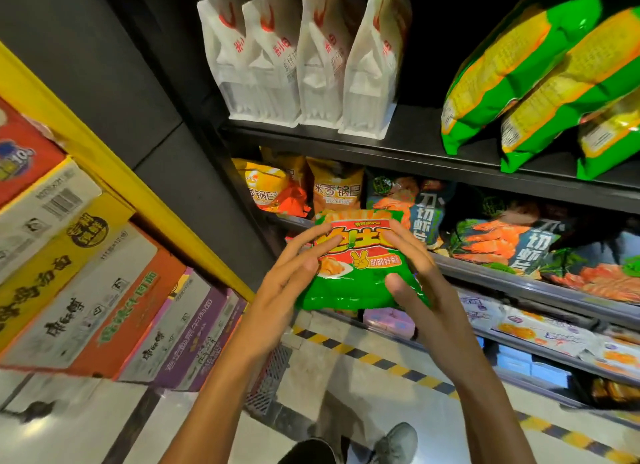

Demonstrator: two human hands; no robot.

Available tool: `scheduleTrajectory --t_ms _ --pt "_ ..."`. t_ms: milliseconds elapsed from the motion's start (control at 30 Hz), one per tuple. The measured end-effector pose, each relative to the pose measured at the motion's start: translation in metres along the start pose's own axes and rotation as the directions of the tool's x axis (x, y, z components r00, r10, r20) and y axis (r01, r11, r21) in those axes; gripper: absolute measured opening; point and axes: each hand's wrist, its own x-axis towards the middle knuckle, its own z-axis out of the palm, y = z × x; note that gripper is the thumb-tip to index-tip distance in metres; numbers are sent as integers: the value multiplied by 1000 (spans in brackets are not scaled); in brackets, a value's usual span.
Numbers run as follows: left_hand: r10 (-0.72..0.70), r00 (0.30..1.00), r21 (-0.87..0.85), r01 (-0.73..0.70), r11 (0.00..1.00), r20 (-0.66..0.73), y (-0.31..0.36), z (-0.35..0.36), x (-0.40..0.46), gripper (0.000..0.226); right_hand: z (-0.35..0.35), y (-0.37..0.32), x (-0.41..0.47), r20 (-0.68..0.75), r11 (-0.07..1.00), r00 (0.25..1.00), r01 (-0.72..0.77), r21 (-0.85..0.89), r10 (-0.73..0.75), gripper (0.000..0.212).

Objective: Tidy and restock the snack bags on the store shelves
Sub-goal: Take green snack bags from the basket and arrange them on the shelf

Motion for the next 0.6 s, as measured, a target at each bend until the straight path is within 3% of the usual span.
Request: scheduleTrajectory --t_ms 100,233,367,467,600 --pt "46 990 74 -56 996 136 -2 -9 -3 57 11 -5 -2 -127 989 981 -140 37 144 45" --pt "37 970 13 -41 999 238 -5 -28 -4 60 28 -13 -4 -183 965 951 -230 124 250 39" --pt "37 980 -50 -28 998 193 -17 -45 -4 47 45 -16 -5 -84 961 963 -246 124 258 49" --pt "28 988 -128 -8 992 152 -24 -57 -2 48 52 -12 -9 -46 971 970 -238 9 238 63" --pt "16 991 -119 0 993 135 -32 -66 1 54 63 -11 -13 -126 976 969 -217 -36 211 56"
